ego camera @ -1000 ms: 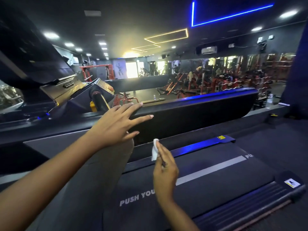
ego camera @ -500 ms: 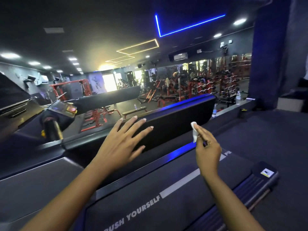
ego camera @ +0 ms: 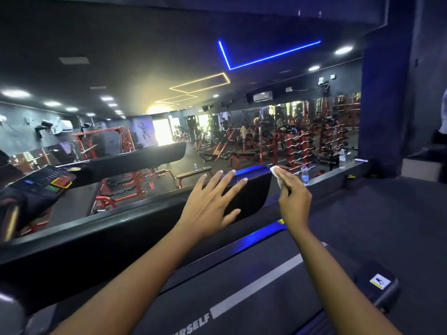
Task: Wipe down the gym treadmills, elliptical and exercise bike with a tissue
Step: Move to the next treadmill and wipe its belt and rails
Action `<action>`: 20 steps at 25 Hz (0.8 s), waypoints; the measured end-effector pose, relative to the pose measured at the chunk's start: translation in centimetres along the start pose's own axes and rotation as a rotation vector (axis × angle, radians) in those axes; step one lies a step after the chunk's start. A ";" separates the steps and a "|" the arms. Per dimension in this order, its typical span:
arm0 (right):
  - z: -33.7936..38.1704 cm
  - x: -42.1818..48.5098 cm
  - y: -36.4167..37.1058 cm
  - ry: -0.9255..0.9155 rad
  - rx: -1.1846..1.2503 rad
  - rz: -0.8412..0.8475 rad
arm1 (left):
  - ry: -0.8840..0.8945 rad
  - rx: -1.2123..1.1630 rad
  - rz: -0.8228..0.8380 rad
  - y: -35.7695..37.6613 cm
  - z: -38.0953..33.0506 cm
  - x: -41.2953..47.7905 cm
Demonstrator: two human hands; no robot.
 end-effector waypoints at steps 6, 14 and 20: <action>-2.0 1.6 1.0 -0.085 0.164 0.208 | -0.029 0.048 0.024 2.2 -1.8 3.9; -4.3 -4.9 2.8 0.130 0.385 0.099 | 0.015 0.216 -0.030 3.5 -1.7 3.6; -5.5 -1.7 1.9 0.169 0.470 0.115 | 0.022 0.239 -0.061 3.5 -1.8 3.5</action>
Point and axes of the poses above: each hand's wrist, its own x-axis towards the middle knuckle, its own y-axis out of the palm, z = x × y, the point moved 1 cm from there along x, towards the middle knuckle, and after that the axes turned 8 degrees about -x, right-handed, at the moved point
